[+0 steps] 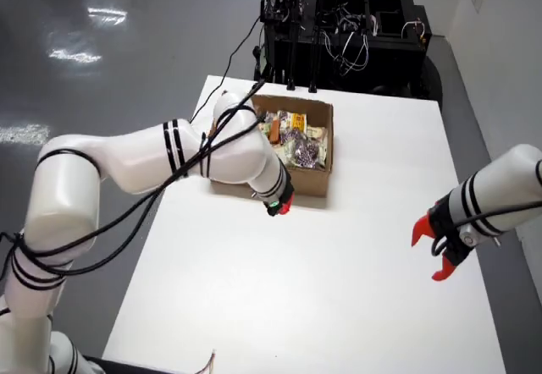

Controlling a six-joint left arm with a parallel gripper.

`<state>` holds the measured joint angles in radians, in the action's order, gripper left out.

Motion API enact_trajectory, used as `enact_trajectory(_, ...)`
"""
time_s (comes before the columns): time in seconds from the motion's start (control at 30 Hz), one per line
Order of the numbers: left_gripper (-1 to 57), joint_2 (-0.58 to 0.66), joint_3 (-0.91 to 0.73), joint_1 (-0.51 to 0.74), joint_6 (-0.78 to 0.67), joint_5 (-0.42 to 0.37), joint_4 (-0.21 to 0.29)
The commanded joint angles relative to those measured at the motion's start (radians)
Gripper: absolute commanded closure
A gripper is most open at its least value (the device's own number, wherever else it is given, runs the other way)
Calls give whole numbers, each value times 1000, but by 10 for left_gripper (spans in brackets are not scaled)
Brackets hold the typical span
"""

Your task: Grasp a snack and put it in the bin.

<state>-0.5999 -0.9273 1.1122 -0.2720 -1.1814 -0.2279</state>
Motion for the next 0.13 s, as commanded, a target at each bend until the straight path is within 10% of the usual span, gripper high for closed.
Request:
enact_trajectory(0.03, 566, 100, -148, 22, -18, 75, 31)
enact_trajectory(0.13, 566, 169, -248, 36, -25, 128, 49)
